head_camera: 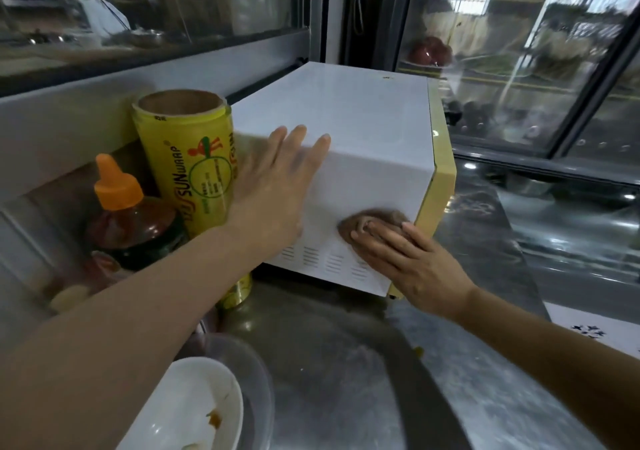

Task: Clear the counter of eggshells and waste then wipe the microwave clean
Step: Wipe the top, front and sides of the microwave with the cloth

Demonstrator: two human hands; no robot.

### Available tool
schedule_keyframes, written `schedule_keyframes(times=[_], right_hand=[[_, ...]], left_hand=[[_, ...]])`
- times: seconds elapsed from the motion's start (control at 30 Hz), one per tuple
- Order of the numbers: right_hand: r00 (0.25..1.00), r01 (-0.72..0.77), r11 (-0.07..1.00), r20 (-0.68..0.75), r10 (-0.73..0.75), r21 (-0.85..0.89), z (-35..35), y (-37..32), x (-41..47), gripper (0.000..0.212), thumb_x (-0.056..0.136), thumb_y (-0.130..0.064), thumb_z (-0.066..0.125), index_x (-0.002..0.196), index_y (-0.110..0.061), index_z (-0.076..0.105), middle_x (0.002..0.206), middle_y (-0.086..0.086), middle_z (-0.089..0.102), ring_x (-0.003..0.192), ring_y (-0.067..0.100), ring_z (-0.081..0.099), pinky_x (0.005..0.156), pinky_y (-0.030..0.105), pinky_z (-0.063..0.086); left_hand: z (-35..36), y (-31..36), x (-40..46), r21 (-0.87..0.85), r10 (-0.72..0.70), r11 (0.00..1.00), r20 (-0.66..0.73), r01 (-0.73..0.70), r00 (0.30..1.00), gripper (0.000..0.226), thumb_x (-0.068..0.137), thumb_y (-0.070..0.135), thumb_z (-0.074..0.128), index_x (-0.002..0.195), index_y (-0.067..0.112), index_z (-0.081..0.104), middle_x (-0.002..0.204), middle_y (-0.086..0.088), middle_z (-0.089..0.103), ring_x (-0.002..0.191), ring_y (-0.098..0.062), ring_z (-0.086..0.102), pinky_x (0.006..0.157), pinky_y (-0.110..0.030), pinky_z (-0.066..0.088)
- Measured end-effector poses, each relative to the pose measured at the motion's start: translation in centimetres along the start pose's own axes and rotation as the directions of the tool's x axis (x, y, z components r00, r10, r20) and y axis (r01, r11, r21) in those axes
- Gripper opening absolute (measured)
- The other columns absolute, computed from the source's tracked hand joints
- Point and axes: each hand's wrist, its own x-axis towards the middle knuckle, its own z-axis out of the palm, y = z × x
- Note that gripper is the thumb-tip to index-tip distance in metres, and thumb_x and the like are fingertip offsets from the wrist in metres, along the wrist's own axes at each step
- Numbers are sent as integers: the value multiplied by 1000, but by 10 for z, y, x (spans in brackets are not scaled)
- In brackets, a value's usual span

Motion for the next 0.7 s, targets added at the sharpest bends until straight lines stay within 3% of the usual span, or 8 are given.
schedule_keyframes(times=[0.07, 0.17, 0.27, 0.33, 0.4, 0.47, 0.6, 0.7], right_hand=[[992, 91, 995, 89, -94, 31, 4, -13, -6, 59, 81, -22, 31, 138, -18, 45, 146, 0, 39, 137, 20, 33, 113, 39, 4], [988, 124, 974, 70, -139, 192, 4, -31, -10, 46, 86, -22, 33, 120, -21, 64, 134, -4, 55, 125, 18, 50, 110, 36, 14], [995, 81, 938, 30, -96, 338, -5, -47, -17, 36, 88, -25, 41, 108, -25, 70, 126, -7, 61, 120, 17, 55, 110, 36, 24], [999, -16, 886, 44, -5, 463, -11, -58, -17, 30, 82, -21, 61, 110, -22, 69, 127, -3, 61, 120, 21, 56, 110, 39, 33], [980, -160, 752, 193, 44, 639, -14, -70, -7, 50, 70, -14, 74, 119, -18, 64, 136, 1, 53, 128, 25, 48, 106, 37, 37], [936, -289, 611, 352, 19, 737, -11, -83, 8, 66, 72, -11, 71, 134, -18, 49, 150, 0, 34, 140, 22, 28, 113, 33, 26], [856, -349, 647, 511, -74, 678, 12, -101, 18, 68, 87, -15, 51, 148, -25, 23, 158, -4, 9, 145, 18, 5, 119, 34, 9], [789, -454, 613, 612, -62, 647, 21, -98, -4, 73, 88, -18, 51, 149, -32, 13, 158, -7, 3, 144, 19, 6, 118, 35, 13]], left_hand=[[2, -1, 0, -18, -4, 1000, -12, 3, 1000, 119, 66, 23, 79, 142, 32, -12, 153, 1, -4, 143, -26, -2, 113, -47, 19], [3, -1, -1, -52, -7, 999, -6, 7, 1000, 117, 67, 22, 77, 144, 32, -11, 155, 0, -6, 144, -26, -4, 113, -48, 19], [3, 6, -10, -93, -23, 995, -17, 21, 1000, 108, 72, 21, 69, 146, 28, -9, 156, -4, -10, 145, -27, -6, 113, -48, 18], [5, 11, -26, -81, -20, 997, -21, 18, 1000, 103, 73, 22, 66, 146, 26, -8, 156, -6, -12, 145, -27, -6, 114, -45, 19], [10, 13, -45, -51, 8, 999, 2, -8, 1000, 100, 77, 27, 62, 145, 24, -12, 155, -6, -14, 144, -26, -6, 114, -43, 19], [13, 13, -62, -54, 30, 998, 37, -28, 999, 98, 80, 29, 60, 145, 25, -13, 155, -4, -16, 144, -25, -7, 114, -42, 19], [17, 12, -82, -48, 61, 997, 123, -55, 991, 89, 82, 30, 59, 148, 22, 1, 156, -5, -10, 143, -25, -1, 112, -40, 21], [19, 14, -87, -54, 67, 997, 156, -59, 985, 77, 81, 29, 60, 145, 19, 18, 155, -6, 1, 141, -25, 7, 108, -39, 26]])
